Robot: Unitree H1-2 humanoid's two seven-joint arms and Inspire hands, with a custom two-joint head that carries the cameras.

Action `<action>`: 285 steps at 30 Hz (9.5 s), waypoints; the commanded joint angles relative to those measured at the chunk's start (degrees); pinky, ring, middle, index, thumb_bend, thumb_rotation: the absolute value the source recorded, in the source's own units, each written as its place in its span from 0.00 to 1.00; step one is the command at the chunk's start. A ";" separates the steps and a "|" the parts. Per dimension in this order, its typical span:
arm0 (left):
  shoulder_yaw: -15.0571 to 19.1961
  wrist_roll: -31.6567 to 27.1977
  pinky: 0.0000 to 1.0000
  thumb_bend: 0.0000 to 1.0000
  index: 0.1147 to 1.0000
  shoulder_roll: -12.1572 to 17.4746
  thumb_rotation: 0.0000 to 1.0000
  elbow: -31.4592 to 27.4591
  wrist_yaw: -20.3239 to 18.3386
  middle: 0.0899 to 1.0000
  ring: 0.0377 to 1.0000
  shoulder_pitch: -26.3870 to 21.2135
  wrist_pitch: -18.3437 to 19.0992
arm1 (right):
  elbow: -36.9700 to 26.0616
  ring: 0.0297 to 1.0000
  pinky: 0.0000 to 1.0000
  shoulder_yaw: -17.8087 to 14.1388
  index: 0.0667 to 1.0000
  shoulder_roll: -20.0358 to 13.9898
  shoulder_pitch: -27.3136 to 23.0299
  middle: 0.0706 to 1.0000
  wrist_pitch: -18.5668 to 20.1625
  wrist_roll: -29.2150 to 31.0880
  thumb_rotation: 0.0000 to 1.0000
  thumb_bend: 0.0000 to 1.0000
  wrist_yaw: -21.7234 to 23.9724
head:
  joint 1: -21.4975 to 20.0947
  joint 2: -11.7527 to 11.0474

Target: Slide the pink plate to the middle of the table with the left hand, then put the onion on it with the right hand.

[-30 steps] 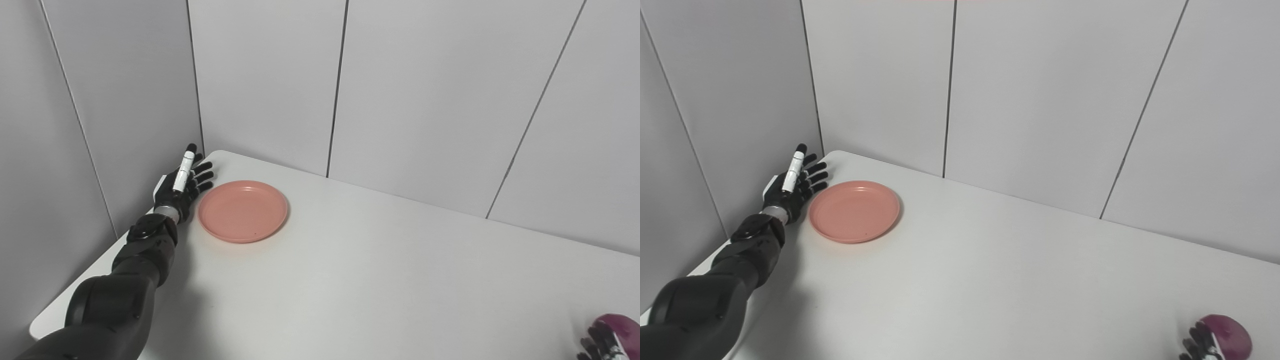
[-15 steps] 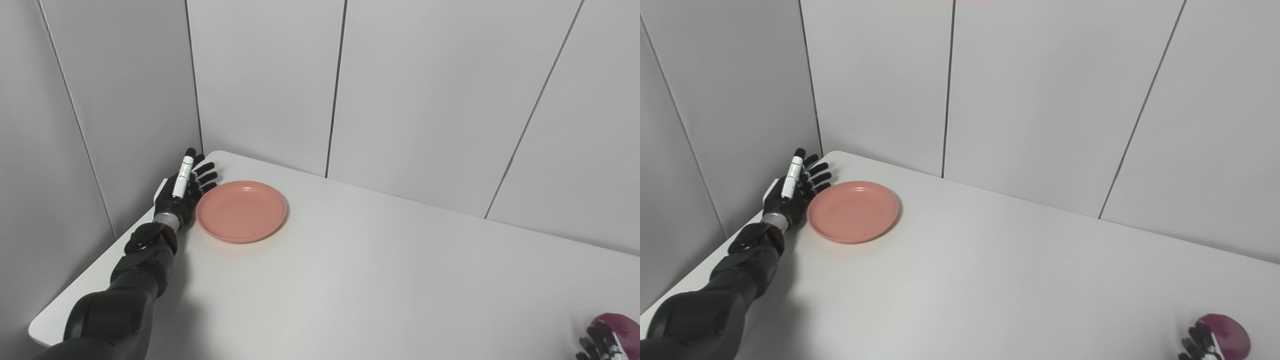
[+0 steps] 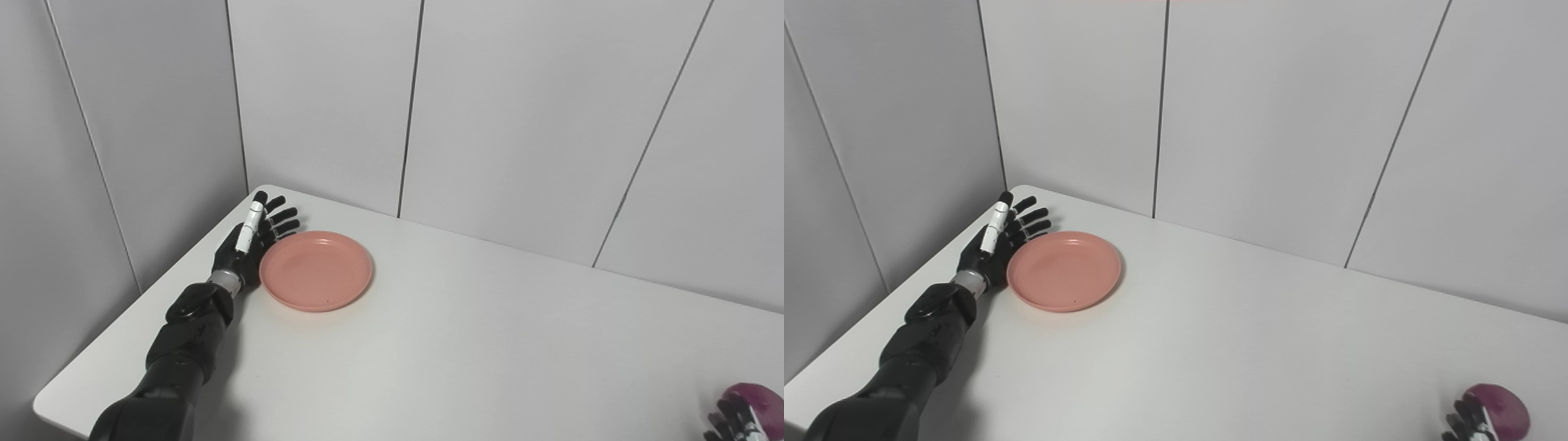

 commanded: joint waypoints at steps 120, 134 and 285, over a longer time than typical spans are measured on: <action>-20.05 10.84 0.79 0.69 0.91 -24.87 0.81 -37.92 11.96 0.79 0.78 15.37 27.31 | -4.19 0.96 0.95 6.52 0.96 4.74 0.56 0.98 -0.22 -7.93 0.90 0.86 -4.36 | -18.20 4.24; -19.22 10.41 0.81 0.68 0.95 -24.48 0.81 -35.75 10.81 0.80 0.80 14.23 27.00 | -14.07 0.88 0.81 7.61 0.96 2.18 -1.39 0.89 -3.34 -18.67 0.84 0.86 -5.90 | -24.10 2.74; -17.64 4.31 0.91 0.61 1.00 -23.31 0.84 -31.01 5.18 0.89 0.88 13.51 25.11 | 30.47 0.28 0.24 23.31 0.44 -22.18 -25.32 0.33 -4.14 -50.79 0.16 0.50 -14.33 | -36.58 -2.97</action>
